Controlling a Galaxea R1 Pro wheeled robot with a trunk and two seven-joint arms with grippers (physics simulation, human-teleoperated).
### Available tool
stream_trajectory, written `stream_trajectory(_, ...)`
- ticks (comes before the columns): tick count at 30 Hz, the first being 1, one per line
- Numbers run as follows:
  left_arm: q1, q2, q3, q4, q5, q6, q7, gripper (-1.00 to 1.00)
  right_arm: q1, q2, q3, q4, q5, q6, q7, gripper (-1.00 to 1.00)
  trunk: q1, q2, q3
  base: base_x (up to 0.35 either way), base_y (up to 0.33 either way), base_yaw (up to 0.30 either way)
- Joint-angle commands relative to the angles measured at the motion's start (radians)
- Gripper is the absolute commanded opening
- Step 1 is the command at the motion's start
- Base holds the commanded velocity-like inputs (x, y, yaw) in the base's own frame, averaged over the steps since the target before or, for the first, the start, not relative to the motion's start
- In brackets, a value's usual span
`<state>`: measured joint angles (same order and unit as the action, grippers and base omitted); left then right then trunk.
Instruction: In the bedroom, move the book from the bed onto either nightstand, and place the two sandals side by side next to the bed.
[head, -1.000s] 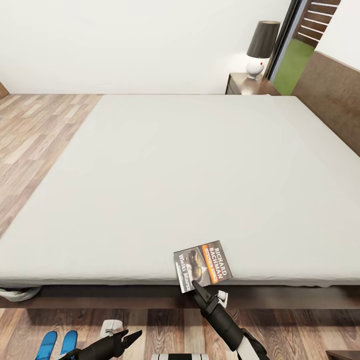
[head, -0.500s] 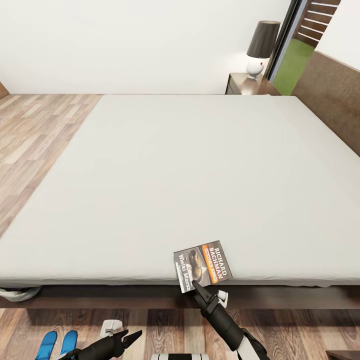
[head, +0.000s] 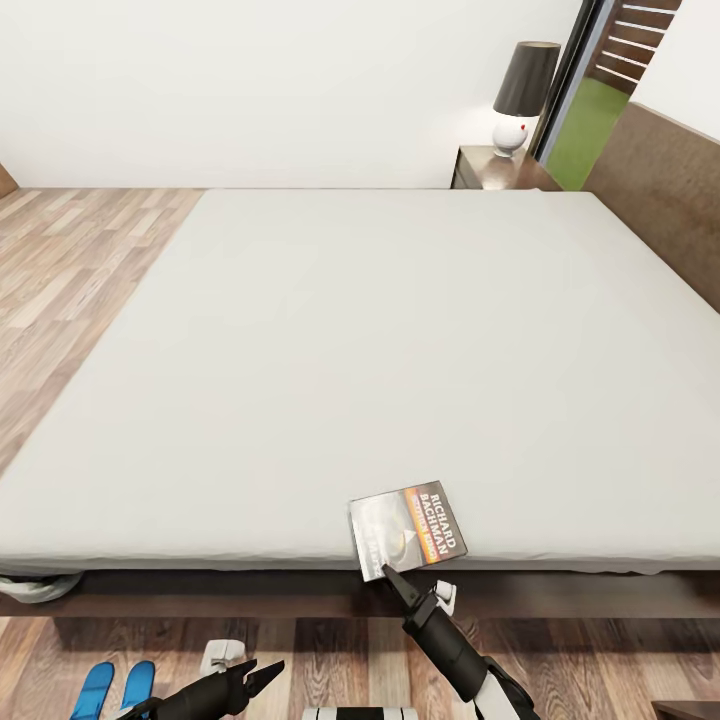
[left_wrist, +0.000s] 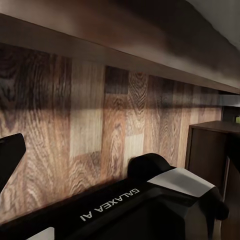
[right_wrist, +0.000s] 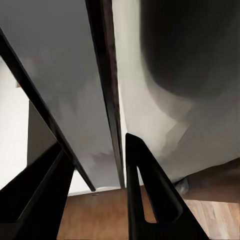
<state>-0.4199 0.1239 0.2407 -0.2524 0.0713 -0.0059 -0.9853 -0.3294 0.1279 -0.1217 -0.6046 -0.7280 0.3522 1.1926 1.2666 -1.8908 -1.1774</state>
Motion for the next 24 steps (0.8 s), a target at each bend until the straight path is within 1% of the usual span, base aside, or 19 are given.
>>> stream_trajectory(1, 0.0, 0.0, -0.002, 0.001, 0.005, 0.0, -0.003, 1.0, 0.0, 0.001, -0.004, 0.0, -0.001, 0.011, 0.002, -1.0, 0.0, 0.0, -0.001, 0.0, 0.0, 0.0)
stream_trajectory(13, 0.0, 0.0, -0.002, 0.001, 0.004, -0.001, -0.005, 1.0, 0.0, 0.001, -0.004, 0.0, -0.001, 0.011, 0.002, -1.0, 0.0, 0.0, -0.001, 0.0, 0.0, 0.0)
stream_trajectory(24, 0.0, 0.0, -0.003, 0.001, 0.004, 0.0, 0.0, 1.0, 0.0, 0.001, -0.004, 0.0, -0.001, 0.011, 0.002, -1.0, -0.042, 0.077, 0.034, 0.0, 0.0, 0.0)
